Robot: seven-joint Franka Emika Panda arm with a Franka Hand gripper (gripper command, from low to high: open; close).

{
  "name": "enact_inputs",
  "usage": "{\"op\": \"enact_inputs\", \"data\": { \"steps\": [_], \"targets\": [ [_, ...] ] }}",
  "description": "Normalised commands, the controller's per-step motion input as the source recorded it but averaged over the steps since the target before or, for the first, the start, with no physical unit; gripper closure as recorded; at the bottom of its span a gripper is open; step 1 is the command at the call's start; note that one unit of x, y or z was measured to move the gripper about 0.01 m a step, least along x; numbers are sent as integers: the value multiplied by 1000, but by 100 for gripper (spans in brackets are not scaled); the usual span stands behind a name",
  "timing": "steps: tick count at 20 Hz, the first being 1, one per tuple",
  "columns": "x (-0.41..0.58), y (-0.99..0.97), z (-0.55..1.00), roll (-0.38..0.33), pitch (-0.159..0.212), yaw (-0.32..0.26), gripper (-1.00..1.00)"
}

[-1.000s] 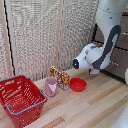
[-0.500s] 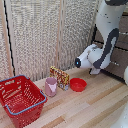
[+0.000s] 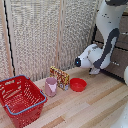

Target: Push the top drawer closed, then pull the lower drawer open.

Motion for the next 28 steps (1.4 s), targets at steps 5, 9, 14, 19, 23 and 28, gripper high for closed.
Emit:
{"op": "enact_inputs", "data": {
  "steps": [5,9,14,19,23,28],
  "targets": [
    [0,-4,103,32,-20,0,100],
    [4,194,71,16,-64,1,100],
    [36,405,91,0,-113,0,100],
    [94,475,67,0,-119,4,100],
    [56,644,9,-27,-118,1,100],
    [3,781,0,-38,-87,0,100]
  ]
}}
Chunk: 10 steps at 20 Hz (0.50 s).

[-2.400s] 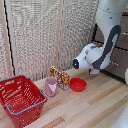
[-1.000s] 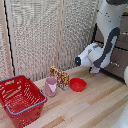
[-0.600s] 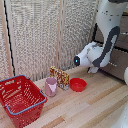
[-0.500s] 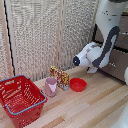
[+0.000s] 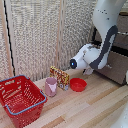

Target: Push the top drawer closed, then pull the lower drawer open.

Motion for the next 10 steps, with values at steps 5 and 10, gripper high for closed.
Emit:
{"op": "enact_inputs", "data": {
  "steps": [5,10],
  "targets": [
    [16,653,39,-15,-42,4,100],
    [49,135,153,-5,0,9,-100]
  ]
}}
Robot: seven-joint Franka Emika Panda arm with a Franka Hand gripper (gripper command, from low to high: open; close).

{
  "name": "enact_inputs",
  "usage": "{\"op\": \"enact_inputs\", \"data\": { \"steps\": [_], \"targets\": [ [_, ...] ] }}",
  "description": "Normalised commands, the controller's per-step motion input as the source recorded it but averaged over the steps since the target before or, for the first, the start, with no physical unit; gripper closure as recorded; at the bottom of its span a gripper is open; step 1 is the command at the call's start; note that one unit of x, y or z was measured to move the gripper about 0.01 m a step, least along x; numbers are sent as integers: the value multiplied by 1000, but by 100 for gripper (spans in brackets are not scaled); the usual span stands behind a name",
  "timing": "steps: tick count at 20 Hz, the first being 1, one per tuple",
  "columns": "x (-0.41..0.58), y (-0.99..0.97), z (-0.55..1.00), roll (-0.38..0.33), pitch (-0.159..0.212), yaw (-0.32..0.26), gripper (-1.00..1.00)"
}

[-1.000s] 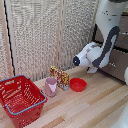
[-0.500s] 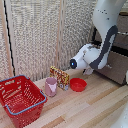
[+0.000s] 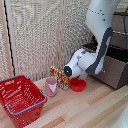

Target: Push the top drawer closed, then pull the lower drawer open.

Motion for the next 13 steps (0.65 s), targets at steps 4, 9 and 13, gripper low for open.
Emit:
{"op": "enact_inputs", "data": {
  "steps": [4,9,13],
  "targets": [
    [142,-13,422,-7,32,0,-100],
    [142,-5,562,28,19,0,-100],
    [149,0,586,88,15,-10,-100]
  ]
}}
